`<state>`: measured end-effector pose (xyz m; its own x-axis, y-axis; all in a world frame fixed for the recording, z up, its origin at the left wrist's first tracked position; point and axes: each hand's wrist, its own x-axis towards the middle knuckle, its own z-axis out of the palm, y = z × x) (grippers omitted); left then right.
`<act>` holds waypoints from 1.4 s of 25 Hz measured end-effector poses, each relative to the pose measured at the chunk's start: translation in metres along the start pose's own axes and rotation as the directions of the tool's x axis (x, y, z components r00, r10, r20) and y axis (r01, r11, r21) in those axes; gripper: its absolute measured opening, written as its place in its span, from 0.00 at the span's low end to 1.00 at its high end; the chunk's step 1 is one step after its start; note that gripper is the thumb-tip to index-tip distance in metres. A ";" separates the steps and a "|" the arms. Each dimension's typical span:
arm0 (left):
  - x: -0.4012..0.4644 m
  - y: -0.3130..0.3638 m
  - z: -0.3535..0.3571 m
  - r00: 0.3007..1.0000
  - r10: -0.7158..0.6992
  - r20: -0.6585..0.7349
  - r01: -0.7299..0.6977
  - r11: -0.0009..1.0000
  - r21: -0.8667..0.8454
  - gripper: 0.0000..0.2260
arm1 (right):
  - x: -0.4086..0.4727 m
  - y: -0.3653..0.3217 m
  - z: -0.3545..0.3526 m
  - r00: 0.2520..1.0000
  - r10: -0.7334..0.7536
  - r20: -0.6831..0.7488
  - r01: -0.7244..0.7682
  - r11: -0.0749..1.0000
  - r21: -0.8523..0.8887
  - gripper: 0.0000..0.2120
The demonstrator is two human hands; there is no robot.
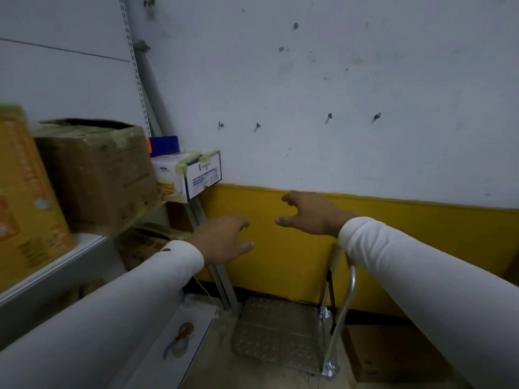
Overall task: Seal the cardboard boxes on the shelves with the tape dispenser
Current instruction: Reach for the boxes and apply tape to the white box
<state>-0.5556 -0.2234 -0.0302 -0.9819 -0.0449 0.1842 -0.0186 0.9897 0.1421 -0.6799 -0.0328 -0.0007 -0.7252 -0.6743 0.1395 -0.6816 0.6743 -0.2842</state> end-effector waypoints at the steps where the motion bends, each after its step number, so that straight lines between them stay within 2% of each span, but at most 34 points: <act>1: 0.023 -0.006 0.000 1.000 -0.027 -0.006 0.027 1.000 0.006 0.26 | 0.027 0.009 -0.004 1.000 -0.024 0.001 0.024 1.000 0.017 0.34; 6: 0.106 -0.052 -0.006 0.982 -0.188 -0.030 0.188 0.982 0.015 0.25 | 0.151 0.032 -0.013 0.990 -0.137 0.015 0.136 0.988 0.076 0.33; 10: 0.148 -0.102 -0.011 0.953 -0.288 -0.090 0.295 0.952 0.078 0.22 | 0.230 0.029 0.005 0.972 -0.231 0.049 0.224 0.968 0.118 0.32; 18: 0.224 -0.205 -0.019 0.922 -0.335 -0.193 0.343 0.939 0.010 0.23 | 0.379 -0.009 0.018 0.935 -0.350 0.057 0.345 0.935 0.079 0.32; 22: 0.257 -0.257 -0.039 0.887 -0.366 -0.282 0.371 0.928 -0.037 0.20 | 0.448 -0.037 0.010 0.911 -0.413 0.000 0.411 0.907 0.088 0.32; 27: 0.269 -0.299 -0.042 0.842 -0.465 -0.273 0.472 0.881 -0.045 0.23 | 0.525 -0.078 0.027 0.843 -0.538 0.026 0.531 0.838 0.121 0.31; 31: 0.274 -0.317 -0.041 0.787 -0.533 -0.310 0.548 0.835 -0.043 0.24 | 0.586 -0.116 0.044 0.723 -0.691 0.020 0.682 0.717 0.144 0.30; 35: 0.279 -0.322 -0.047 0.706 -0.609 -0.361 0.645 0.764 -0.027 0.23 | 0.633 -0.150 0.060 0.610 -0.790 0.057 0.783 0.613 0.109 0.32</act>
<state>-0.8145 -0.5614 0.0208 -0.6138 -0.6837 0.3947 -0.6425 0.7231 0.2534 -1.0308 -0.5792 0.0731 0.1015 -0.9614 0.2556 -0.9746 -0.1477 -0.1685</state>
